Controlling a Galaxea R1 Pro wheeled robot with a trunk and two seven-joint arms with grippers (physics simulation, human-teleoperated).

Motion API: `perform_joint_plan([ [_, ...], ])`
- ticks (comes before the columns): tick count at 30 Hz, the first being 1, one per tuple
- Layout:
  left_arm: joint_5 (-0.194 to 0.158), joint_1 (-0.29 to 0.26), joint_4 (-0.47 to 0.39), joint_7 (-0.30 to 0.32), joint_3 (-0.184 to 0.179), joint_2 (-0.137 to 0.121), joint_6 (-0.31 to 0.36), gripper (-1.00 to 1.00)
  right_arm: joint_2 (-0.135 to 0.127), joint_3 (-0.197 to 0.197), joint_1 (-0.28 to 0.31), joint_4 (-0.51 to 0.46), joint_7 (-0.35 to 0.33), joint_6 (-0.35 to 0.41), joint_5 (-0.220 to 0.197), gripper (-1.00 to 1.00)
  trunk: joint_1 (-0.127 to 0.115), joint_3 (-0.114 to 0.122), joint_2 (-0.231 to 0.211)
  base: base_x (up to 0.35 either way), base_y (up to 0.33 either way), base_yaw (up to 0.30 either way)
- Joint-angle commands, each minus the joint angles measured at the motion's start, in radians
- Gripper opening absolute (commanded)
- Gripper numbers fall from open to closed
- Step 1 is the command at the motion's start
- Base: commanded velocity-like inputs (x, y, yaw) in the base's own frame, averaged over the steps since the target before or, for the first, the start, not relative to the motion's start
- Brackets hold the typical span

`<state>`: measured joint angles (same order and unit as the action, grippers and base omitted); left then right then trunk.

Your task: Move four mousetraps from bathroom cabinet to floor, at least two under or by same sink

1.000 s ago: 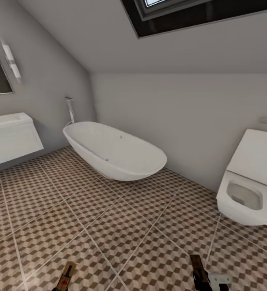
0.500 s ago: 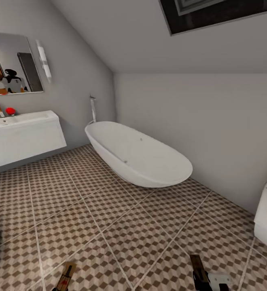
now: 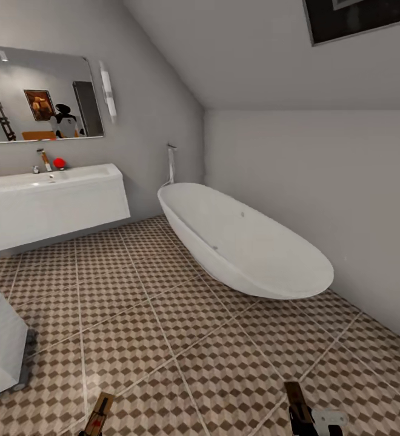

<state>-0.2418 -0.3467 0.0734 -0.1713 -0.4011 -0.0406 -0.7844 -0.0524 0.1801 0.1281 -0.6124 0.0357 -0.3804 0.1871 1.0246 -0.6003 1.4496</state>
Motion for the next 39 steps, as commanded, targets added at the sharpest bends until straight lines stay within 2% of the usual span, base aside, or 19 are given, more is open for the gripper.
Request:
perform_joint_plan([
  [1, -0.002, -0.001, 0.003, -0.007, -0.008, 0.001, -0.004, -1.0, 0.0, 0.002, 0.001, 0.0, 0.003, -0.003, 0.008, -1.0, 0.0, -0.001, 0.0, 0.242, 0.005, 0.288],
  [39, -0.002, -0.001, 0.003, -0.007, -0.008, 0.001, -0.003, -1.0, 0.0, 0.002, 0.0, 0.002, 0.003, -0.002, 0.008, -1.0, 0.0, -0.001, 0.0, 0.242, 0.0, 0.288],
])
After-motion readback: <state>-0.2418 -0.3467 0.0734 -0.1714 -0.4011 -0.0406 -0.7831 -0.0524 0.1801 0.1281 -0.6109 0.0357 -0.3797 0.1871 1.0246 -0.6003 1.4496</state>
